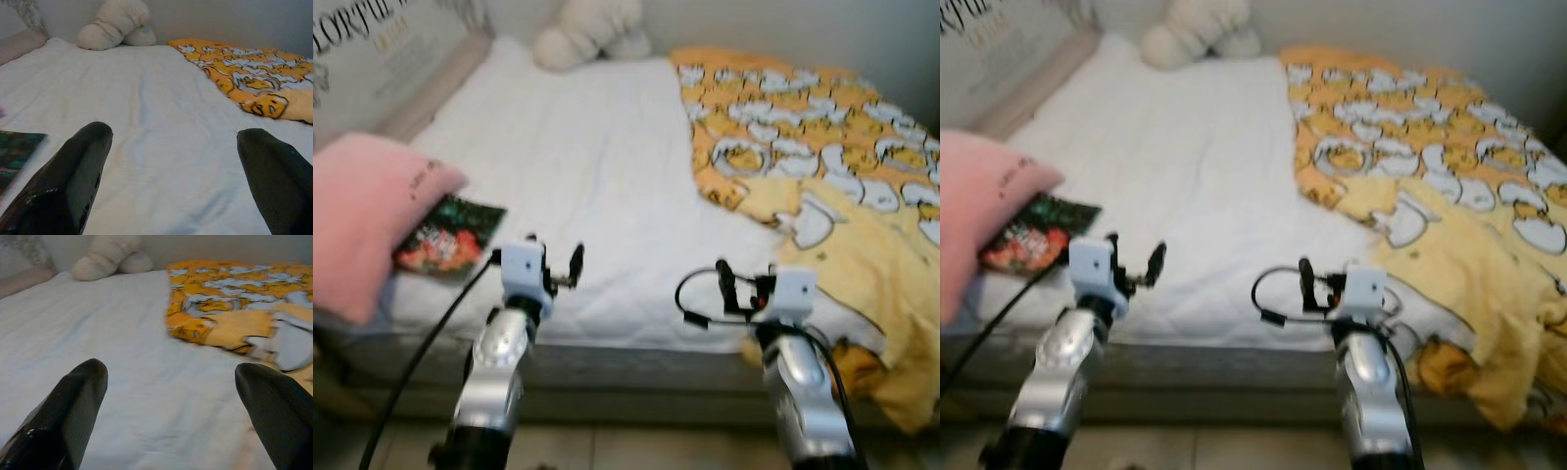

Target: Clean up the room

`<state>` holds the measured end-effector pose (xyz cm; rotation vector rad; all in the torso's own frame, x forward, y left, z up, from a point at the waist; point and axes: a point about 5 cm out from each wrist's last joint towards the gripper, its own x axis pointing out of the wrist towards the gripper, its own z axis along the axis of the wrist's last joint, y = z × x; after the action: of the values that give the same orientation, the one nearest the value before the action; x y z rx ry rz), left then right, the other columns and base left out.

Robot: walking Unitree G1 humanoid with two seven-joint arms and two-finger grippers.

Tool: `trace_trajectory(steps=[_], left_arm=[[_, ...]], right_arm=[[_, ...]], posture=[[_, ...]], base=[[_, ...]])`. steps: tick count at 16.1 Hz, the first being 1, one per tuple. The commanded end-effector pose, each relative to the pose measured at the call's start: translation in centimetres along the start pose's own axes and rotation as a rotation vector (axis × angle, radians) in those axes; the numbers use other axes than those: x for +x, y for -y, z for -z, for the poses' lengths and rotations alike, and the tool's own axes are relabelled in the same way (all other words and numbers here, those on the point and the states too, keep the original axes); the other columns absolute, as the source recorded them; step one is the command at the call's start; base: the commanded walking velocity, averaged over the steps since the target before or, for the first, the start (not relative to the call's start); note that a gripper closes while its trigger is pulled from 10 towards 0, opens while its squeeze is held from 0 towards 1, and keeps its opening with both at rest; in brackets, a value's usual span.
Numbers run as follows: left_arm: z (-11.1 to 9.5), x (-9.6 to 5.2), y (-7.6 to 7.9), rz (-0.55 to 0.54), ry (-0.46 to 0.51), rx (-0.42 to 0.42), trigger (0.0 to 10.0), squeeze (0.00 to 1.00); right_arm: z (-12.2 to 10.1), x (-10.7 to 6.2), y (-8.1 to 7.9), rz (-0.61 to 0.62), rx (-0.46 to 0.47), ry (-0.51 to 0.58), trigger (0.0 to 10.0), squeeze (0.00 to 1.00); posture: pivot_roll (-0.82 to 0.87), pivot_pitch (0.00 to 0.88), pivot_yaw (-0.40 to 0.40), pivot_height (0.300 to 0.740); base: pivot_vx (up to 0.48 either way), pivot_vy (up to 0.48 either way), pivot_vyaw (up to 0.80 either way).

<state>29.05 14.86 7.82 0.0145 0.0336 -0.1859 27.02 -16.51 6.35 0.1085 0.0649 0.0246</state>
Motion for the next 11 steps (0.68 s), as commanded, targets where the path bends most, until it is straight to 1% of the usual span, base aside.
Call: trace_trajectory(steps=[1, 3, 4, 5, 6, 8, 9, 10, 11], left_arm=[[-0.3, 0.9, 1.0, 0.039, 0.003, 0.005, 10.0, 1.0], [-0.4, 1.3, 1.0, 0.048, -0.002, -0.001, 10.0, 1.0], [-0.4, 1.4, 1.5, 0.083, -0.004, 0.031, 10.0, 1.0], [0.1, 1.8, 1.8, 0.096, -0.044, 0.059, 10.0, 0.88], [0.1, 1.8, 1.7, 0.086, -0.044, 0.045, 10.0, 0.0], [0.1, 1.7, 1.5, 0.078, -0.032, 0.049, 10.0, 0.0], [0.3, 1.7, 1.2, 0.068, -0.049, 0.042, 10.0, 0.0], [0.5, 1.9, 0.8, 0.065, -0.064, 0.025, 10.0, 0.0], [0.9, 2.0, 0.3, 0.055, -0.082, 0.035, 10.0, 0.0]], right_arm=[[-1.1, 0.2, 0.9, 0.047, -0.023, 0.049, 10.0, 0.0], [-1.3, 0.2, 0.5, 0.03, -0.017, 0.064, 10.0, 0.0], [-1.3, 0.1, 0.2, 0.014, -0.034, 0.057, 10.0, 0.0], [-0.8, 0.0, 0.0, 0.002, -0.052, 0.029, 10.0, 0.0], [-0.6, -0.2, 0.1, 0.009, -0.055, 0.022, 10.0, 0.0], [-0.3, -0.7, 0.3, 0.028, -0.041, 0.016, 10.0, 0.0], [0.0, -1.2, 0.3, 0.029, -0.038, 0.005, 10.0, 0.0], [0.4, -1.6, 0.3, 0.032, -0.038, -0.003, 10.0, 0.0], [0.5, -1.7, 0.2, 0.031, -0.039, -0.007, 10.0, 0.0]], posture=[[0.03, 0.0, -0.026, 0.74], [0.02, 0.0, -0.022, 0.74], [0.02, 0.0, -0.016, 0.74], [0.01, 0.0, -0.01, 0.74], [0.01, 0.0, -0.008, 0.74], [0.0, 0.0, -0.001, 0.74], [0.0, 0.0, 0.0, 0.74], [0.0, 0.0, 0.007, 0.74], [-0.01, 0.0, 0.016, 0.74]], base=[[0.289, -0.382, 0.0], [0.304, -0.368, 0.0], [0.386, -0.281, -0.77], [0.0, 0.0, -0.76], [0.0, 0.0, -0.74], [0.0, 0.0, -0.74], [0.0, 0.0, -0.74], [0.0, 0.0, -0.74], [0.0, 0.0, -0.74]])
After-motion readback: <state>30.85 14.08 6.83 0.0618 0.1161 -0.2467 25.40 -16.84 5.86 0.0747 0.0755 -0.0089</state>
